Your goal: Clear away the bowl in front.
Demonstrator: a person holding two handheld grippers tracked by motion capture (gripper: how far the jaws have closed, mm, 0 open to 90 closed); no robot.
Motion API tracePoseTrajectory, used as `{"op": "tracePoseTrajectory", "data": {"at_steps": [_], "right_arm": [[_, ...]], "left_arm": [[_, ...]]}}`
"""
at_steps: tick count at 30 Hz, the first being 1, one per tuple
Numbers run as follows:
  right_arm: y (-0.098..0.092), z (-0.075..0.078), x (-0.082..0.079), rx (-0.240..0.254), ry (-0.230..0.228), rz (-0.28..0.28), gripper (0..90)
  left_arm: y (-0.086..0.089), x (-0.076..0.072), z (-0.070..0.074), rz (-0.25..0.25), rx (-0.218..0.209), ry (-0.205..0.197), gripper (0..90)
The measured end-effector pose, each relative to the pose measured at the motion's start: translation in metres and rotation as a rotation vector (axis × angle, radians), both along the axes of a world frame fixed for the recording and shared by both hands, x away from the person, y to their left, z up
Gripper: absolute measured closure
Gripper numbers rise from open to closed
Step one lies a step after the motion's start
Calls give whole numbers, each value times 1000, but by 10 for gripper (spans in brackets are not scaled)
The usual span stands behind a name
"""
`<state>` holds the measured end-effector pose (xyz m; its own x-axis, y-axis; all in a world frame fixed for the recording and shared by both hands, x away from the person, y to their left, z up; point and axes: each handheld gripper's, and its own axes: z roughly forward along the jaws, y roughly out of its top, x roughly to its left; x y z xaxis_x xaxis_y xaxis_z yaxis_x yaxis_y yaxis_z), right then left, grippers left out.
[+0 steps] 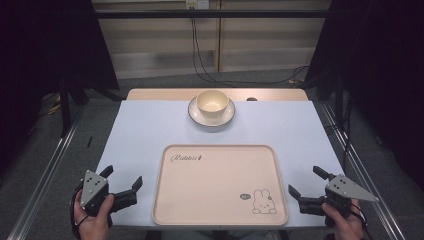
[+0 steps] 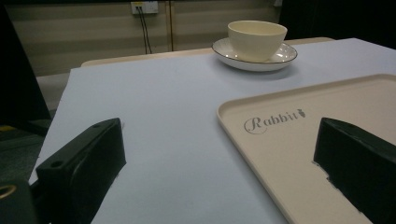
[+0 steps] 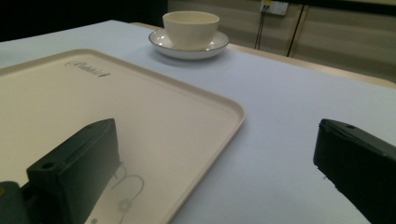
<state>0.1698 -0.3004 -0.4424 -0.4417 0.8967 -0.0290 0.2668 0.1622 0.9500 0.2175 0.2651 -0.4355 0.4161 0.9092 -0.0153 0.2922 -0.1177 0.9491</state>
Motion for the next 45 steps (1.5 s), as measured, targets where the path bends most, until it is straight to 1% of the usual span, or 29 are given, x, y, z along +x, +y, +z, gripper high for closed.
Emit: {"op": "tracePoseTrajectory", "data": {"at_steps": [1,3,4,7,8,11,18,19,20,21,22,23,24,25,27,29,30,32,33,34,36,38,39,40,41,43,44,45], "right_arm": [[-1,0,1,-2,-9,-1,2],[-1,1,1,1,-16,-2,4],[0,1,0,-3,-22,2,4],[0,2,0,-13,-33,0,4],[0,1,0,-15,-18,0,4],[1,-1,2,-15,0,12,4],[2,-3,3,-16,2,16,3],[2,-3,3,-16,7,13,3],[1,-4,4,-17,6,16,4],[1,-4,4,-15,10,19,4],[1,-4,4,-13,10,19,3],[1,-4,4,-13,9,21,3],[2,-4,4,-13,8,18,3],[2,-4,4,-14,9,20,3],[3,-4,4,-16,17,29,3],[3,-5,4,-19,9,28,3],[3,-5,4,-16,19,32,3],[3,-5,4,-18,15,31,3],[3,-5,4,-19,8,29,2],[3,-5,4,-21,6,28,2],[4,-5,4,-19,16,31,2],[4,-5,4,-19,16,27,2],[4,-5,4,-19,19,31,2],[4,-5,5,-20,18,29,2],[4,-5,5,-20,17,30,2],[4,-5,5,-21,15,34,2],[4,-5,5,-21,15,35,2],[4,-5,5,-18,18,32,2]], "left_arm": [[0,0,0,-1,-3,2,19],[1,-2,0,2,5,2,19],[1,-2,0,-9,-3,0,18],[1,-3,0,-2,0,-1,17],[1,-2,0,-5,-2,3,18],[0,-3,0,-4,5,1,18],[-4,-3,0,-16,6,13,22],[-10,-6,1,-28,22,20,19],[-13,-7,2,-51,17,22,12],[-17,-8,2,-60,20,19,11],[-20,-8,2,-61,36,15,11],[-24,-8,1,-74,41,15,16],[-26,-7,2,-96,55,16,18],[-29,-7,2,-115,44,13,11],[-33,-7,4,-119,58,6,15],[-35,-5,5,-127,59,1,15],[-37,-4,6,-140,45,3,16],[-40,-2,9,-147,51,5,15],[-41,-1,10,-162,36,9,15],[-43,1,11,-165,29,13,15],[-46,4,13,-169,42,6,15],[-50,8,14,-179,35,8,15],[-50,10,14,-199,37,0,15],[-51,13,13,-215,24,-3,14],[-51,16,13,-221,34,2,8],[-52,22,10,-229,14,10,22],[-53,24,10,-231,19,18,19],[-53,27,11,-232,29,15,17]]}}
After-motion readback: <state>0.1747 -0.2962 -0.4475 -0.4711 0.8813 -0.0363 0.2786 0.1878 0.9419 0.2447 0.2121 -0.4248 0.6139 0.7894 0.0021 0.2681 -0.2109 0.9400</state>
